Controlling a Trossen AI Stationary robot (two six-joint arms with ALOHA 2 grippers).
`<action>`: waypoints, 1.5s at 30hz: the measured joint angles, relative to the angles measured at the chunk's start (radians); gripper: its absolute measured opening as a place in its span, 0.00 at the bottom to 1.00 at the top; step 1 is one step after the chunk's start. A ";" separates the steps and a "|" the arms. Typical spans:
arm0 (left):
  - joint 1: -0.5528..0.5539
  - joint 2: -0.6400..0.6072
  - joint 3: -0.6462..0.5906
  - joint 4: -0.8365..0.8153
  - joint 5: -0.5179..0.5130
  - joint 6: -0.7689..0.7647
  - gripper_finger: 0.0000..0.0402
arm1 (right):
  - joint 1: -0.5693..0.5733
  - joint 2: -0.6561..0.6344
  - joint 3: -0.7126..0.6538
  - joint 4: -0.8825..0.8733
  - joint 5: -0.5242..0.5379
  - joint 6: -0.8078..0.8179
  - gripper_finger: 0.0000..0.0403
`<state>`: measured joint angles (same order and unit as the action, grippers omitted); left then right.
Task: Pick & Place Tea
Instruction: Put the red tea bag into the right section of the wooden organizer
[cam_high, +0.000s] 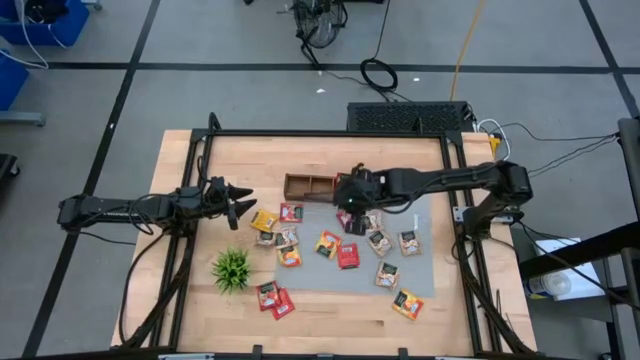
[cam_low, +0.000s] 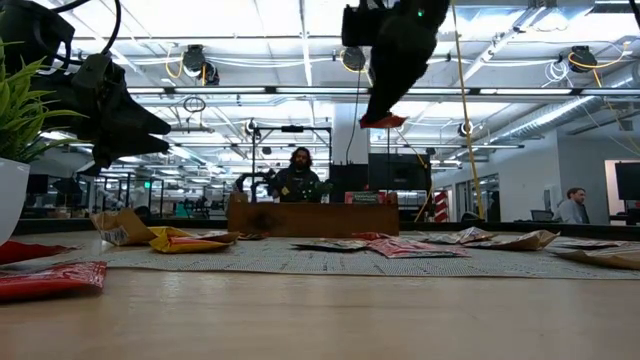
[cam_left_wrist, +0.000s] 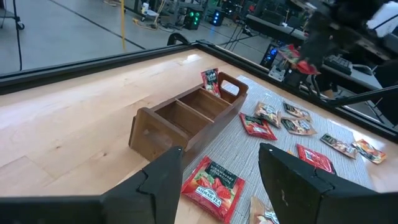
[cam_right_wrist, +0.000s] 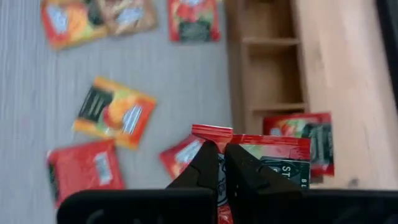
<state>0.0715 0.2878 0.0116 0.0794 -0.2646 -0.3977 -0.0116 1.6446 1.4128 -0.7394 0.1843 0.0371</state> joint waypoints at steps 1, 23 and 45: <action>0.000 0.000 0.000 -0.001 0.000 0.000 0.53 | -0.012 -0.016 -0.037 0.036 0.000 -0.004 0.00; 0.000 0.000 0.000 0.000 0.000 0.000 0.53 | -0.117 -0.064 -0.298 0.437 0.207 -0.450 0.00; 0.000 0.000 0.000 0.000 0.000 0.000 0.53 | -0.186 0.213 -0.083 0.238 0.151 -0.443 0.01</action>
<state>0.0715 0.2878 0.0116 0.0792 -0.2646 -0.3977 -0.1974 1.8580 1.3296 -0.5011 0.3348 -0.4057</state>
